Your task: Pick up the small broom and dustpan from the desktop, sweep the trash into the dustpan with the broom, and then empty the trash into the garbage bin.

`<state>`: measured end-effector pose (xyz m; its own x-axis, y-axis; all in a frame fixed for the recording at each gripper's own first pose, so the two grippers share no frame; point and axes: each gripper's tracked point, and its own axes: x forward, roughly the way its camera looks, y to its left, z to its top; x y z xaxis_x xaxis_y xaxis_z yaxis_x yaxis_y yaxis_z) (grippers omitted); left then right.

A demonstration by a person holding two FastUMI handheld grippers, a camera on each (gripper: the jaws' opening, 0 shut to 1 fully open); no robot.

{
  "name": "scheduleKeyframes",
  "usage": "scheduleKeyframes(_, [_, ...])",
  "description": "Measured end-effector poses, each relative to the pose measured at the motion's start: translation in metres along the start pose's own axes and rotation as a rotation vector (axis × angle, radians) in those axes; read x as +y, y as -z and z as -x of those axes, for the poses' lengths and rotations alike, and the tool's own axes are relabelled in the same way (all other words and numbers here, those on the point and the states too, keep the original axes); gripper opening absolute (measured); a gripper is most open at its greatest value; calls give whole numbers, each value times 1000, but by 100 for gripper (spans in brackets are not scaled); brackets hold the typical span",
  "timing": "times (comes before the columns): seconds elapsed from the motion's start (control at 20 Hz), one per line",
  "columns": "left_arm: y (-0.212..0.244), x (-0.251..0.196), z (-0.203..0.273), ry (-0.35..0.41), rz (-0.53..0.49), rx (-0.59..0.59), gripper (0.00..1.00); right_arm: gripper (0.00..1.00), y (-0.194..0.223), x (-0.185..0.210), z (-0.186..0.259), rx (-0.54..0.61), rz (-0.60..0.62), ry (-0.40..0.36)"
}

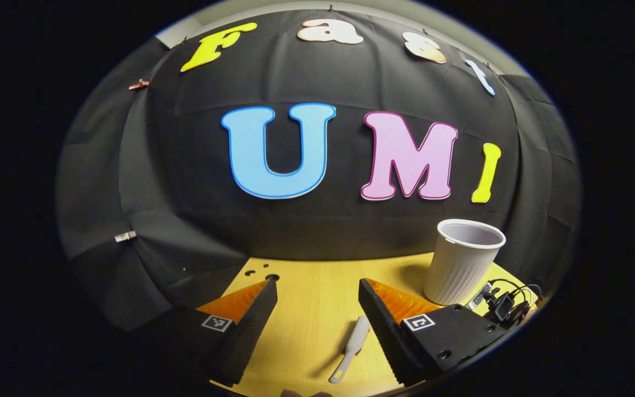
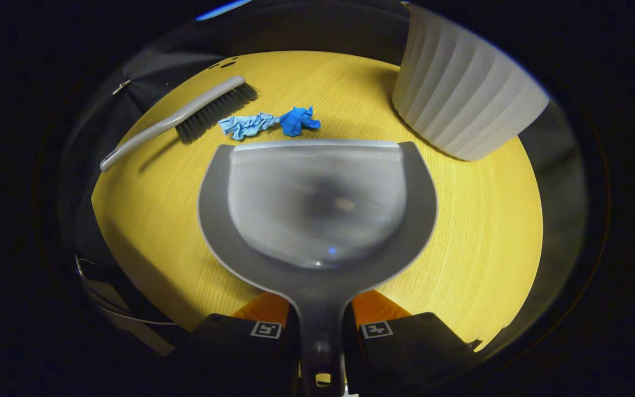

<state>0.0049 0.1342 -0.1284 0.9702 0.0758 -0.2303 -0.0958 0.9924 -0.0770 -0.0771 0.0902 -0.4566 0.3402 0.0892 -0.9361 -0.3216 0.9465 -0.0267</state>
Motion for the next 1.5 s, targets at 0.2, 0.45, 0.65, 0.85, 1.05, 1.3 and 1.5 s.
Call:
scheduleKeyframes(0.2, [57,-13,-8,105,-41,146,97,36,7,-4,8,-14,68,7])
scheduleKeyframes(0.45, [147,-40,-15,262,-170,442,98,36,13,-3,15,-10,113,-46])
scheduleKeyframes(0.65, [219,-48,-32,315,-246,650,98,36,11,-3,22,-22,122,-80])
scheduleKeyframes(0.85, [257,-42,-50,277,-205,806,96,36,9,-7,22,-21,157,-88])
scheduleKeyframes(1.05, [280,-50,-70,270,-212,881,93,36,3,-10,18,-26,169,-93])
scheduleKeyframes(1.3, [301,-53,-79,253,-263,955,65,36,2,-8,16,-29,179,-97])
scheduleKeyframes(1.5, [308,-54,-75,276,-275,986,32,36,3,-9,15,-25,201,-92])
